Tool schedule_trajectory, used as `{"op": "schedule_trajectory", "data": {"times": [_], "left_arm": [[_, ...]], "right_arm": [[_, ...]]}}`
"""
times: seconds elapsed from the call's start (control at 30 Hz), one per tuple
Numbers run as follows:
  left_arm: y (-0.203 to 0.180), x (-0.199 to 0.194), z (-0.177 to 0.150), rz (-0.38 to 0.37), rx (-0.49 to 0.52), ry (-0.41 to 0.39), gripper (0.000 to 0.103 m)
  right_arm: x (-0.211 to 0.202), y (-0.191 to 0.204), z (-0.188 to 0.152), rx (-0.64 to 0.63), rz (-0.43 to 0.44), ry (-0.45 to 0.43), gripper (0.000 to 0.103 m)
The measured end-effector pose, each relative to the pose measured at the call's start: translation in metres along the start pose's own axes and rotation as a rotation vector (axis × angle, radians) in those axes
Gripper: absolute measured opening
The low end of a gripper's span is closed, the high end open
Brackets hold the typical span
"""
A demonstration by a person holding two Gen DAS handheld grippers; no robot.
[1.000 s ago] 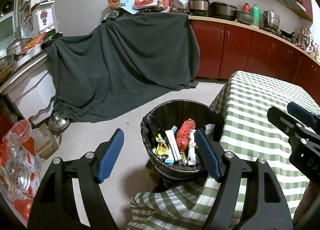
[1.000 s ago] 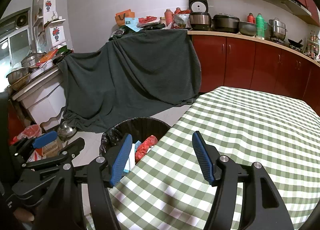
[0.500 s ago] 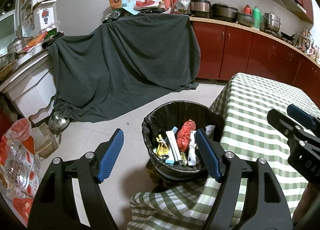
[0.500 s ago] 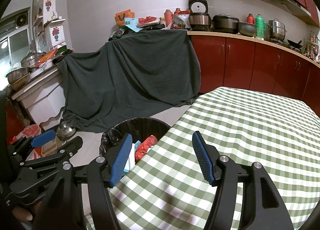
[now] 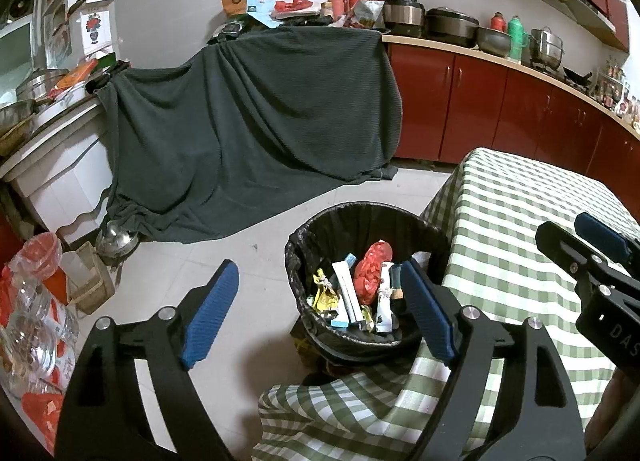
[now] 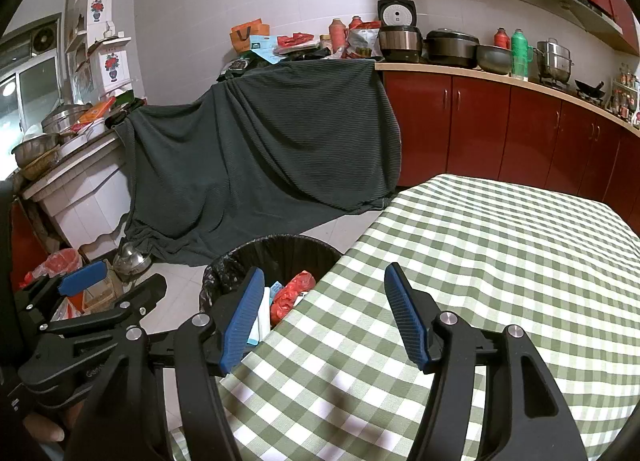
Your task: Collect trash
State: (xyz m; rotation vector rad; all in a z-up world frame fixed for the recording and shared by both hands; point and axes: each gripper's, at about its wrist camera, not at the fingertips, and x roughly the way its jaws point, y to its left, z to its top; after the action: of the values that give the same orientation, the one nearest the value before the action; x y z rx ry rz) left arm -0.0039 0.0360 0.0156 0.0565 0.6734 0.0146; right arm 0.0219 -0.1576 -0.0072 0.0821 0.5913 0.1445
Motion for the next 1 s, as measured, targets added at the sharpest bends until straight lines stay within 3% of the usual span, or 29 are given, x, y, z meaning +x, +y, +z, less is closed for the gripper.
{"op": "schedule_trajectory", "data": {"times": [0.2, 0.6, 1.0], "left_arm": [[-0.0016, -0.0024, 0.0024, 0.008, 0.003, -0.014, 0.082], [-0.0039, -0.0072, 0.0025, 0.034, 0.003, -0.058, 0.098], [0.0049, -0.0083, 0.0037, 0.051, -0.028, -0.060, 0.098]], "right_arm": [[0.0000, 0.0002, 0.0000, -0.001, 0.000, -0.001, 0.061], [-0.0012, 0.0013, 0.0004, -0.004, -0.001, -0.004, 0.061], [-0.0014, 0.0018, 0.0002, -0.004, -0.003, -0.004, 0.062]]}}
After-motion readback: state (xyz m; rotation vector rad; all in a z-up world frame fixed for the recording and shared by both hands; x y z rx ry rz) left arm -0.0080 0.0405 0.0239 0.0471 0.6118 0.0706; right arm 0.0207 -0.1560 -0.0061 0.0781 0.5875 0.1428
